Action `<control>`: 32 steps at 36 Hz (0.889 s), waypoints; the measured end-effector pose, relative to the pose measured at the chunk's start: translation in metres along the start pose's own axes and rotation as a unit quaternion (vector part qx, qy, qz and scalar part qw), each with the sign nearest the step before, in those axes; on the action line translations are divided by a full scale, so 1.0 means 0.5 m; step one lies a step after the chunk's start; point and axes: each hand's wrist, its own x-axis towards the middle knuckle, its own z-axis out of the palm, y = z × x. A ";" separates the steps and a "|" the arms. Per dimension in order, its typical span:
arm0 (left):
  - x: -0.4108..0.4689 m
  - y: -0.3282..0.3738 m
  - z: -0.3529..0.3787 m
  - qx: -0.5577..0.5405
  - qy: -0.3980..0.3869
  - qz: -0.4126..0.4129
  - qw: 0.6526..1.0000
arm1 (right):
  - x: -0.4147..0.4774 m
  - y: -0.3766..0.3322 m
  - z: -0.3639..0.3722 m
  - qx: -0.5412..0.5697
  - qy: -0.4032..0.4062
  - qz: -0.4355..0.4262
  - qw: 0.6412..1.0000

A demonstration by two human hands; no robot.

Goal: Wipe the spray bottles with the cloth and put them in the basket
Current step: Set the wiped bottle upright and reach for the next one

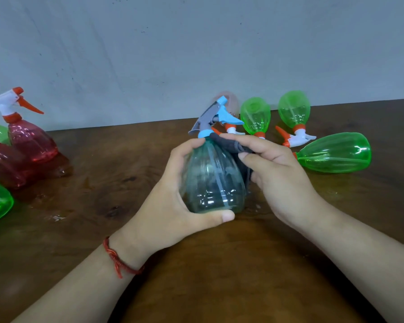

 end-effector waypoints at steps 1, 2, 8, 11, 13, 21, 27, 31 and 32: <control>0.001 0.000 0.000 -0.011 -0.006 -0.006 1.000 | 0.000 0.001 0.000 0.013 0.006 0.004 1.000; 0.002 -0.001 -0.001 -0.016 -0.014 -0.013 1.000 | -0.001 0.003 0.000 0.016 0.012 0.008 1.000; 0.006 -0.005 -0.009 0.038 -0.034 -0.023 0.998 | -0.008 0.010 0.001 -0.083 0.018 -0.008 0.996; 0.005 -0.009 -0.008 0.060 -0.026 -0.023 0.998 | -0.012 0.012 0.002 -0.142 0.008 -0.023 0.990; 0.004 -0.009 -0.004 0.040 -0.019 -0.027 0.999 | -0.014 0.014 0.002 -0.169 0.001 -0.044 0.985; 0.014 -0.014 -0.001 0.031 0.101 -0.063 0.992 | -0.023 0.016 0.000 -0.290 -0.044 -0.168 0.941; 0.023 -0.017 -0.025 0.040 0.158 -0.100 0.982 | -0.028 0.009 0.003 -0.318 -0.079 -0.206 0.922; 0.024 -0.008 -0.021 0.041 0.159 -0.116 0.980 | -0.027 0.007 -0.002 -0.356 -0.093 -0.225 0.902; 0.025 -0.006 -0.020 0.035 0.161 -0.120 0.979 | -0.027 0.007 -0.001 -0.363 -0.094 -0.229 0.898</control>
